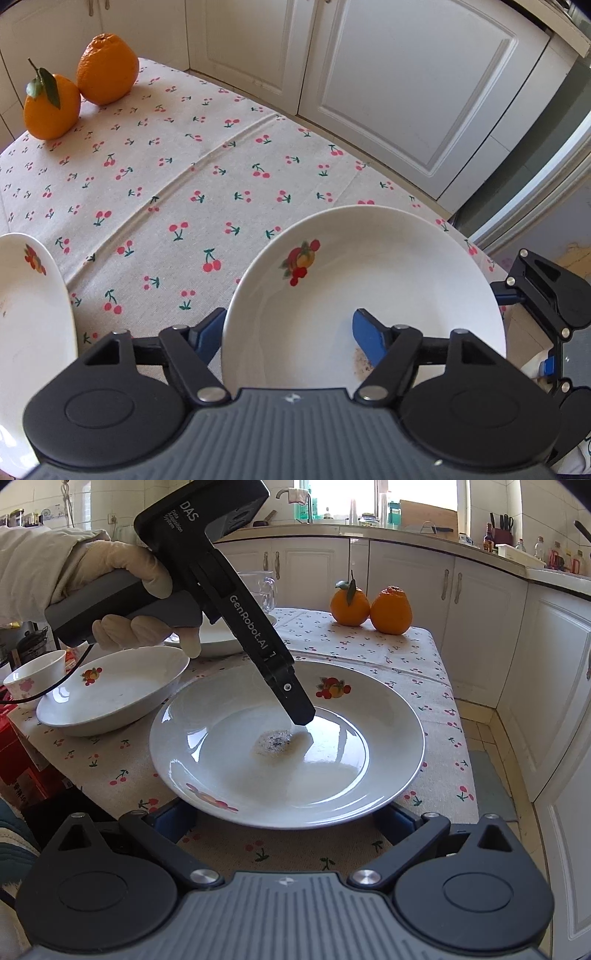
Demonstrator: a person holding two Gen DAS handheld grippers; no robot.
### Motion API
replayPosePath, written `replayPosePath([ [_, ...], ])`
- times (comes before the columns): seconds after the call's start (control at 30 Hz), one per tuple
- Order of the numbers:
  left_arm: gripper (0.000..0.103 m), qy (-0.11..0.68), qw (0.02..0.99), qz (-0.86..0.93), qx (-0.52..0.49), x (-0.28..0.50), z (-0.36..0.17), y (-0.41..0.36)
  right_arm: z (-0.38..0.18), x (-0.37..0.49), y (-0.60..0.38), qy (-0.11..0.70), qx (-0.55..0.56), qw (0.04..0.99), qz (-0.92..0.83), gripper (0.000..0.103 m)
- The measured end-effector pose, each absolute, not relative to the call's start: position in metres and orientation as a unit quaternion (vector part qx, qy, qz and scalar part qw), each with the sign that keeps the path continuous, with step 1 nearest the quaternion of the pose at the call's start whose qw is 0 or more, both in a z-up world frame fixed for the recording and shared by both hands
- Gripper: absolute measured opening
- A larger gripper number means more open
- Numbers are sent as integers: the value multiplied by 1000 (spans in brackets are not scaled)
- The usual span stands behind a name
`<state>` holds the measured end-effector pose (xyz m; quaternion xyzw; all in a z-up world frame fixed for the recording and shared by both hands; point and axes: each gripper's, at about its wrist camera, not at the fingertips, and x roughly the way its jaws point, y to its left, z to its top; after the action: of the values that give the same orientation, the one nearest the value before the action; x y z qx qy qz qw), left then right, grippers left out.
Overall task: Organize plates and bowls
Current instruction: 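Close the left tool on the rim of the stained plate, then lift the stained plate off the table with the left tool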
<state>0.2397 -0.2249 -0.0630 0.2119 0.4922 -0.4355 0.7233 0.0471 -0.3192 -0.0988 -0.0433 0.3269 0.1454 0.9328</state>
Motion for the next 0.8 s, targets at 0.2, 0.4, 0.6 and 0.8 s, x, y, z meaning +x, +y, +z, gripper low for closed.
replayPosePath([
  [0.2, 66, 493, 714, -442, 226, 241, -63, -226, -97, 48, -320, 333, -45, 930, 149, 101],
  [0.4, 64, 495, 712, -444, 226, 243, -64, -227, -96, 52, -320, 339, -47, 927, 150, 101],
  [0.6, 64, 488, 714, -446, 232, 245, -62, -232, -96, 57, -322, 344, -46, 926, 151, 101],
  [0.8, 64, 482, 716, -450, 228, 254, -60, -240, -95, 65, -330, 347, -40, 925, 153, 101],
])
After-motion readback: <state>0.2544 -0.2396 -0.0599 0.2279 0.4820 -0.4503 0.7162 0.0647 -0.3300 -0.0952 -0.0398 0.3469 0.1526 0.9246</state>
